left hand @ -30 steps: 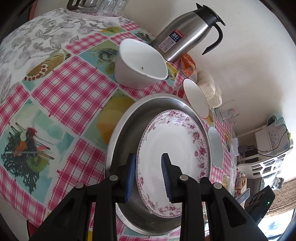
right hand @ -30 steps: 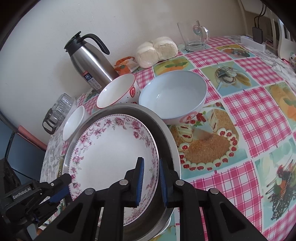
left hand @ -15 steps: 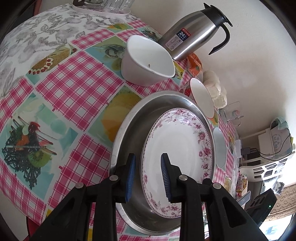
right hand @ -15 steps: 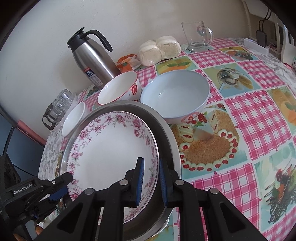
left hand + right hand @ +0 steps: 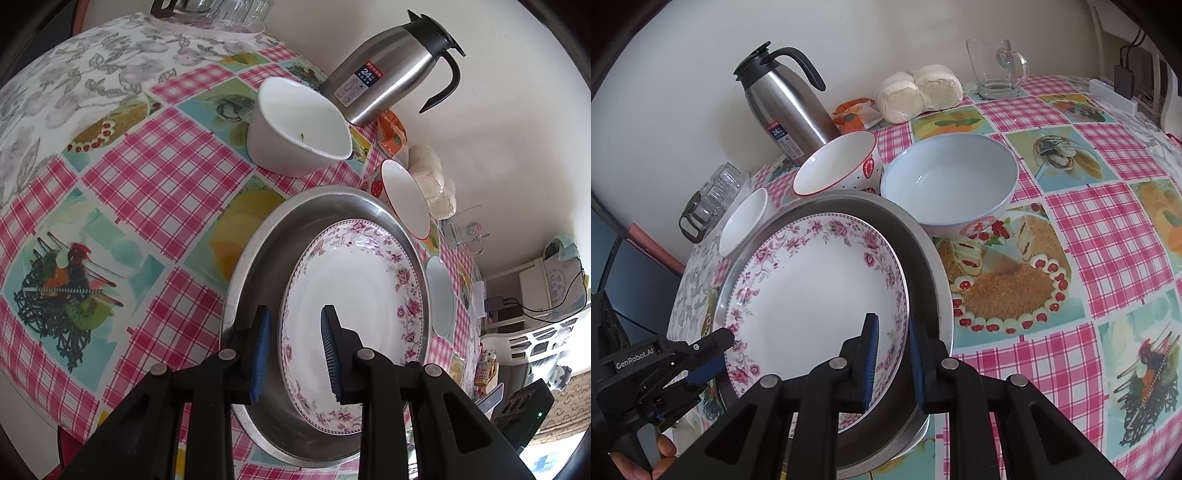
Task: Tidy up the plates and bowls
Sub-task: 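Lower the floral-rimmed plate into the steel basin with the right gripper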
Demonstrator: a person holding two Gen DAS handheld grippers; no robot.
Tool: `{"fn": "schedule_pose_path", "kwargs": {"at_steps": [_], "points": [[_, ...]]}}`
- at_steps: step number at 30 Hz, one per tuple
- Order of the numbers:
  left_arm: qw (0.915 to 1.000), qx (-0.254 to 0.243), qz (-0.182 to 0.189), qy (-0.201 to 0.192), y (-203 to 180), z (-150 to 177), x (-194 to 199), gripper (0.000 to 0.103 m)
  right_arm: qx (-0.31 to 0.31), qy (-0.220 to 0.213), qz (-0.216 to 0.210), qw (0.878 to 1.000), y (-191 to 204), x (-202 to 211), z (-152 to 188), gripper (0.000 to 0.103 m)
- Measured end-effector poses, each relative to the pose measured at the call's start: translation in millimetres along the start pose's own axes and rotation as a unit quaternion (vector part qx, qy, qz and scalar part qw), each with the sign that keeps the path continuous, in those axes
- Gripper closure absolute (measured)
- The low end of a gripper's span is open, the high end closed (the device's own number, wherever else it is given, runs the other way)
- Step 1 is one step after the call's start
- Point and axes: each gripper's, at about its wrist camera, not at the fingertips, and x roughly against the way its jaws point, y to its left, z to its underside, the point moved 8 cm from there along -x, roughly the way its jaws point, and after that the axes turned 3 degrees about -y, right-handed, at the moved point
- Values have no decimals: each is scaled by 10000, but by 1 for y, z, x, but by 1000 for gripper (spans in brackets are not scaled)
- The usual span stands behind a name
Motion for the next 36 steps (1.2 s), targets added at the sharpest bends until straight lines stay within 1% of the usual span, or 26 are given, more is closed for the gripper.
{"fn": "schedule_pose_path", "kwargs": {"at_steps": [4, 9, 10, 11, 12, 13, 16, 20, 23, 25, 27, 31, 32, 34, 36], "points": [[9996, -236, -38, -178, -8, -5, 8, 75, -48, -149, -89, 9998, -1, 10, -6, 82], [9968, -520, -207, -562, -14, -15, 24, 73, -136, -448, -77, 9989, -10, 26, -19, 82], [9959, -564, -282, -656, -14, -18, 27, 72, -193, -481, -31, 9987, -15, 28, -20, 82], [9950, -588, -335, -729, -13, -20, 30, 71, -270, -497, 4, 9984, -20, 29, -21, 76], [9943, -595, -386, -800, -12, -23, 33, 70, -347, -487, 20, 9982, -24, 30, -22, 69], [9937, -596, -408, -859, -12, -25, 35, 69, -411, -462, 42, 9981, -28, 29, -22, 68], [9932, -527, -496, -910, -6, -29, 36, 66, -570, -334, 56, 9978, -39, 24, -19, 68], [9943, -255, -652, -804, 13, -33, 30, 66, -740, -54, -89, 9972, -42, 14, -11, 68], [9956, -91, -626, -692, 22, -33, 24, 66, -838, 112, -226, 9962, -40, 8, -5, 69], [9972, 113, -520, -534, 29, -31, 18, 66, -891, 208, -317, 9953, -39, 5, -1, 72], [9979, 268, -407, -420, 32, -28, 12, 66, -937, 243, -381, 9946, -38, 3, 1, 81], [9986, 342, -268, -297, 32, -25, 7, 66, -1013, 270, -539, 9930, -36, 4, 1, 92], [9988, 335, -228, -282, 31, -25, 6, 68, -991, 283, -522, 9933, -35, 5, 0, 92], [9990, 344, -149, -243, 29, -24, 5, 85, -927, 299, -479, 9941, -34, 7, 1, 94], [9991, 339, -152, -217, 29, -23, 3, 88, -924, 335, -485, 9940, -34, 10, 2, 94]]}}
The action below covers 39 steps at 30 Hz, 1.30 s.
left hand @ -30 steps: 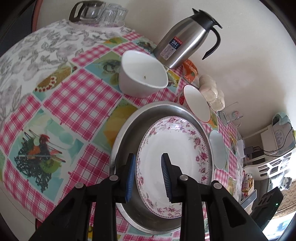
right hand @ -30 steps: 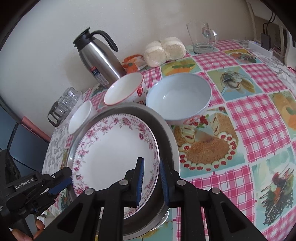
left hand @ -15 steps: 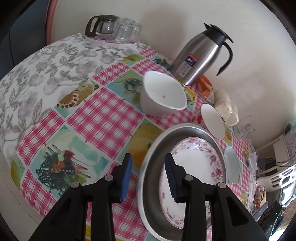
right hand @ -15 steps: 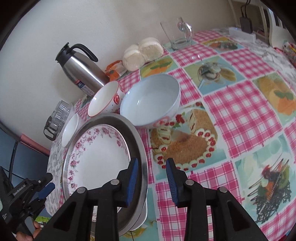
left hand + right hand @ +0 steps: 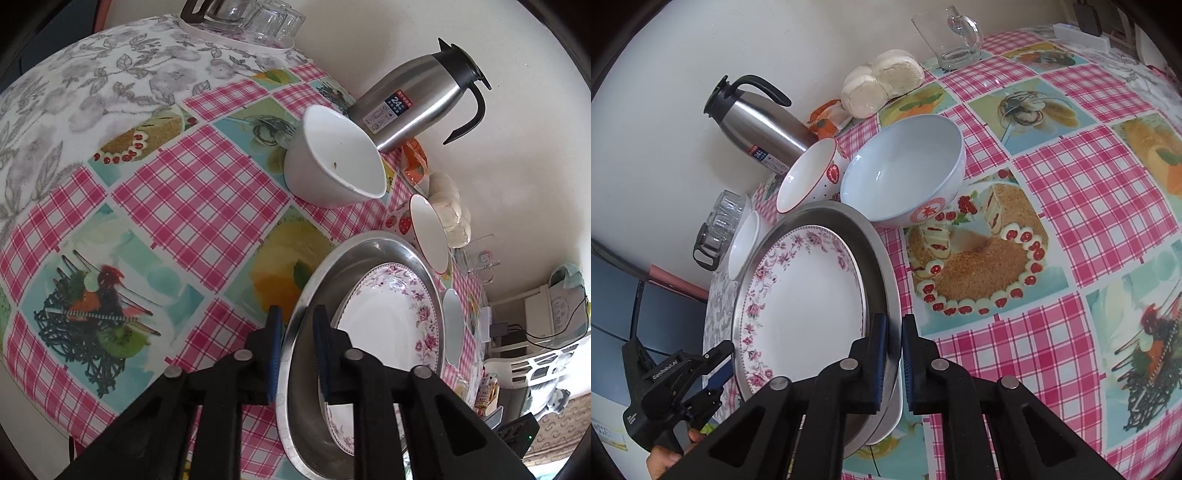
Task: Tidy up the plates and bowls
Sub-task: 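Lower the floral-rimmed plate into the steel basin with the right gripper, then open the right gripper and pull it back from the plate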
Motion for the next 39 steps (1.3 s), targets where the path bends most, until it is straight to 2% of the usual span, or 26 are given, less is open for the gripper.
{"fn": "schedule_pose_path", "kwargs": {"at_steps": [6, 15, 32, 35, 39], "points": [[10000, 20, -1, 39, 1, 1, 0, 90, -104, 117, -70, 9999, -2, 6, 4, 94], [9999, 30, -95, 127, 3, 6, 4, 90, 3, 254, 161, 9995, 0, 15, 10, 94], [9997, 171, -10, 187, 3, 6, 2, 90, 212, 215, 332, 9990, 3, 15, 7, 92], [9995, 247, 49, 188, 3, 5, 5, 90, 144, 106, 362, 9992, 1, 19, 3, 91], [9998, 128, -121, -45, 2, 0, 13, 90, 66, -76, 456, 9989, -6, 24, -3, 91]]}}
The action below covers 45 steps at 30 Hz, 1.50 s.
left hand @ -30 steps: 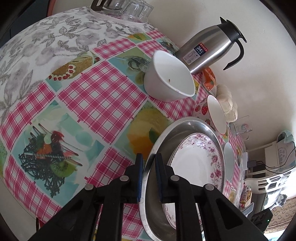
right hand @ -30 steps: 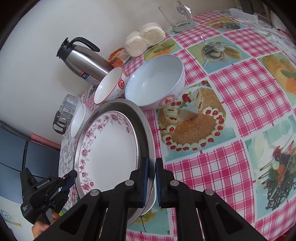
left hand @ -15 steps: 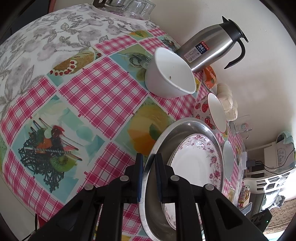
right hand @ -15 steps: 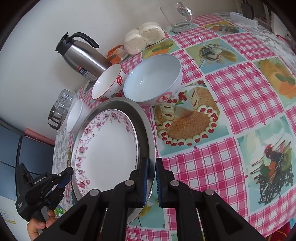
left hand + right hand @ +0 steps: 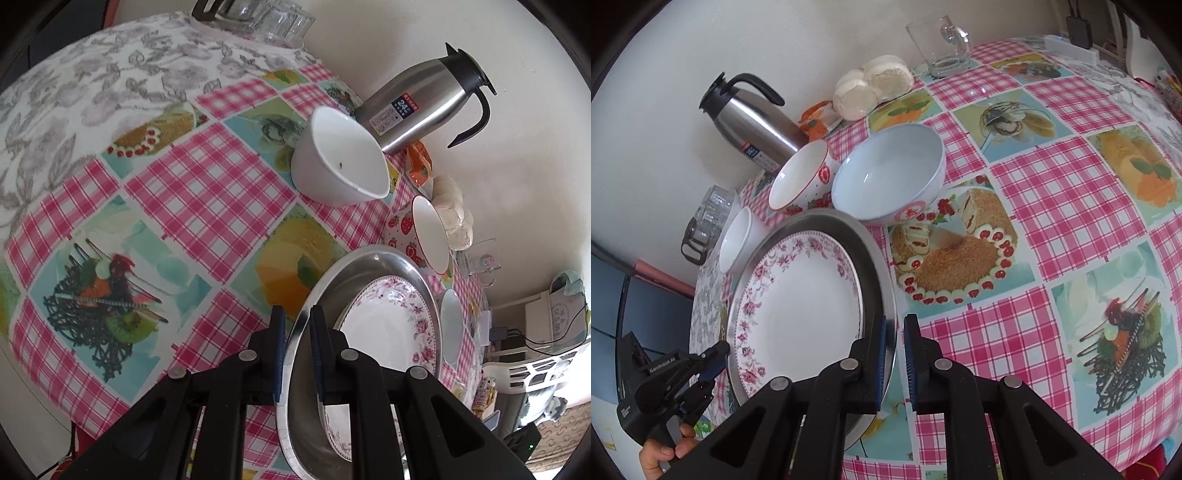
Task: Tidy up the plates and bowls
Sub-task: 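Open the right gripper and pull it back from the plate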
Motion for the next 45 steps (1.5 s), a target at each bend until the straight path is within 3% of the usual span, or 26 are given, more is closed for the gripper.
{"fn": "schedule_pose_path", "kwargs": {"at_steps": [4, 6, 7, 12, 17, 22, 25, 28, 33, 41, 45], "points": [[9991, -258, -247, -237, -3, -6, 8, 89, 140, -190, 129, 9996, 1, 5, -6, 86], [9978, -435, -378, -315, -6, -7, 10, 83, 265, -274, 179, 9991, 5, 8, -9, 61], [9969, -543, -443, -360, -8, -7, 10, 76, 377, -319, 214, 9986, 8, 9, -10, 56], [9913, -991, -707, -496, -18, -6, 13, 64, 1071, -482, 357, 9924, 30, 9, -8, 39], [9876, -1231, -884, -402, -21, -1, 8, 51, 1541, -548, 519, 9852, 41, 5, -3, 30], [9846, -1398, -987, -363, -23, 2, 4, 26, 1540, -631, 648, 9839, 36, 5, -7, 22], [9813, -1546, -1051, -450, -27, 3, 6, 20, 1517, -707, 662, 9837, 34, 7, -10, 18], [9785, -1673, -1084, -535, -31, 3, 8, 17, 1534, -751, 656, 9831, 34, 8, -11, 1], [9700, -1912, -1270, -807, -34, 0, 12, 2, 1633, -871, 671, 9804, 37, 10, -12, 0], [9559, -2252, -1289, -1373, -50, -12, 20, 1, 1675, -1295, 638, 9752, 40, 21, -21, 0], [9529, -2306, -1181, -1580, -65, -21, 21, 1, 1721, -1501, 654, 9714, 41, 24, -26, 0]]}}
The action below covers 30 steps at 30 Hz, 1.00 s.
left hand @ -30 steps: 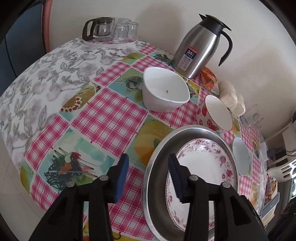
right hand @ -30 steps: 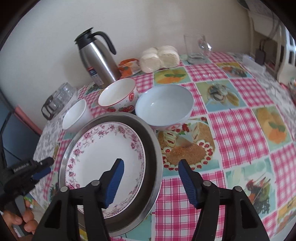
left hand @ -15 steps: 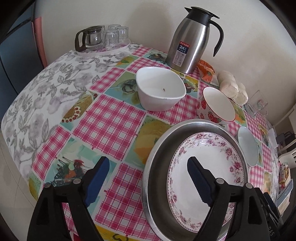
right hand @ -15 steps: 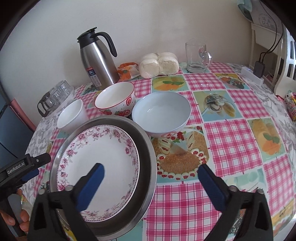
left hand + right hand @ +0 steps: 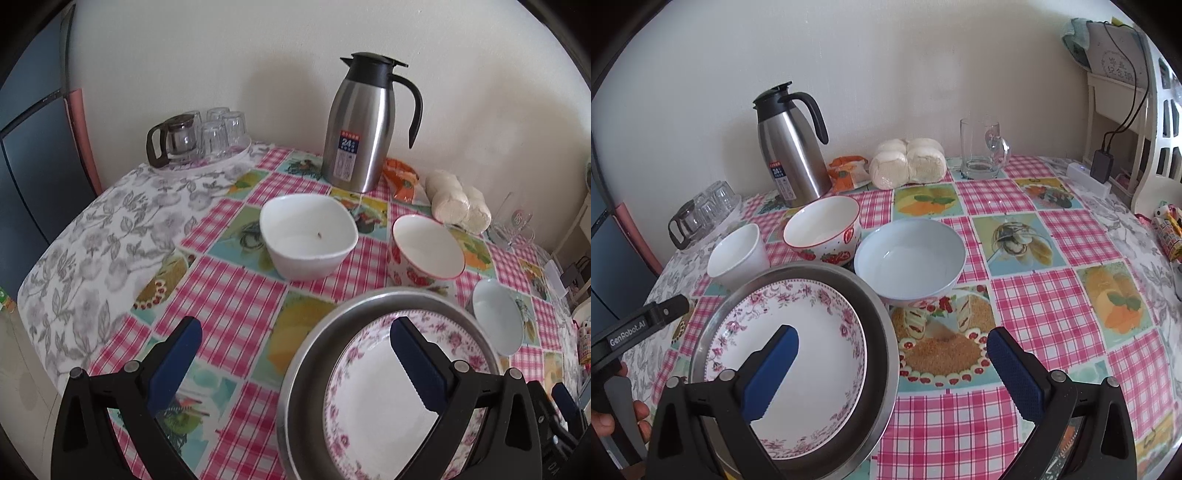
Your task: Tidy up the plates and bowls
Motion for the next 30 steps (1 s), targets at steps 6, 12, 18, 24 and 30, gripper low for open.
{"fn": "schedule_pose_path", "kwargs": {"at_steps": [6, 12, 18, 24, 30], "points": [[9997, 12, 158, -186, -14, -18, -5, 1, 168, -193, 173, 9995, 0, -2, -14, 0], [9959, 216, 856, -184, -32, -40, -15, 1, 268, -66, -60, 9996, 7, -12, -32, 0], [9915, 234, 1270, -170, -46, -60, -28, 1, 214, 46, -237, 9995, 8, -28, -58, 0], [9879, 347, 1509, -103, -62, -72, -42, 1, 293, 81, -302, 9991, 10, -39, -89, 0], [9843, 313, 1731, 132, -84, -71, -64, 1, 429, 72, -279, 9987, 12, -49, -119, 0]]}}
